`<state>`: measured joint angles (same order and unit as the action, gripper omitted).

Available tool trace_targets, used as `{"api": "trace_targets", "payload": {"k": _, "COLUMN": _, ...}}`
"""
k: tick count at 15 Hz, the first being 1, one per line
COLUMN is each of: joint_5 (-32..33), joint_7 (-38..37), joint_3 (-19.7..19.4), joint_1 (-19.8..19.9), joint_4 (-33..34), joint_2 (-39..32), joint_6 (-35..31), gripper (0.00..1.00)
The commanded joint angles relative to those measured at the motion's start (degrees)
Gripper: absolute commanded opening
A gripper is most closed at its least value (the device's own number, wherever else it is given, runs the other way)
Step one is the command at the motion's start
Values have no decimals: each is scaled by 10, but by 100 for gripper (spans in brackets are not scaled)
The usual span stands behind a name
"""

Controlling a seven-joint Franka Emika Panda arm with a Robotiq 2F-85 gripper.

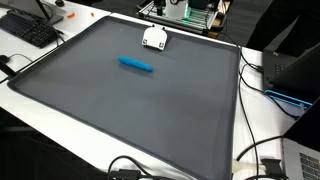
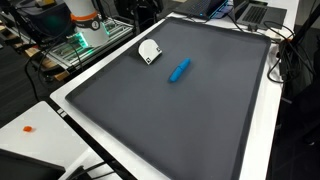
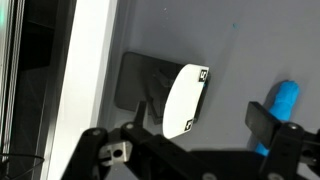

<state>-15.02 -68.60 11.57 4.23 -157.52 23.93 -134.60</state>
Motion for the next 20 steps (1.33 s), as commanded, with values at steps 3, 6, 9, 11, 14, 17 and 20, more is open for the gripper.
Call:
{"api": "trace_targets", "payload": {"k": 3, "joint_5": 8, "joint_7": -6, "joint_3": -16, "joint_1": -11, "joint_4": 1, "joint_2": -27, "joint_6": -29, "gripper": 100}}
{"api": "trace_targets", "payload": {"k": 6, "joint_5": 8, "joint_7": -3, "joint_3": -18, "joint_1": -13, "joint_4": 1, "joint_2": -51, "joint_6": -44, "gripper": 100}}
{"api": "trace_targets", "payload": {"k": 9, "joint_5": 20, "joint_7": -7, "joint_3": -19, "joint_1": -10, "joint_4": 0, "joint_2": -84, "joint_6": -66, "gripper": 100}}
{"api": "trace_targets", "payload": {"k": 11, "joint_5": 24, "joint_7": -6, "joint_3": -23, "joint_1": -10, "joint_4": 0, "joint_2": -105, "joint_6": -86, "gripper": 100}}
{"api": "trace_targets", "payload": {"k": 14, "joint_5": 25, "joint_7": -3, "joint_3": -30, "joint_1": -13, "joint_4": 0, "joint_2": -132, "joint_6": -111, "gripper": 100}}
{"api": "trace_targets", "payload": {"k": 17, "joint_5": 26, "joint_7": -6, "joint_3": -35, "joint_1": -16, "joint_4": 0, "joint_2": -158, "joint_6": -133, "gripper": 100}}
{"api": "trace_targets", "payload": {"k": 20, "joint_5": 29, "joint_7": -10, "joint_3": -39, "joint_1": -20, "joint_4": 1, "joint_2": -178, "joint_6": -159, "gripper": 100}}
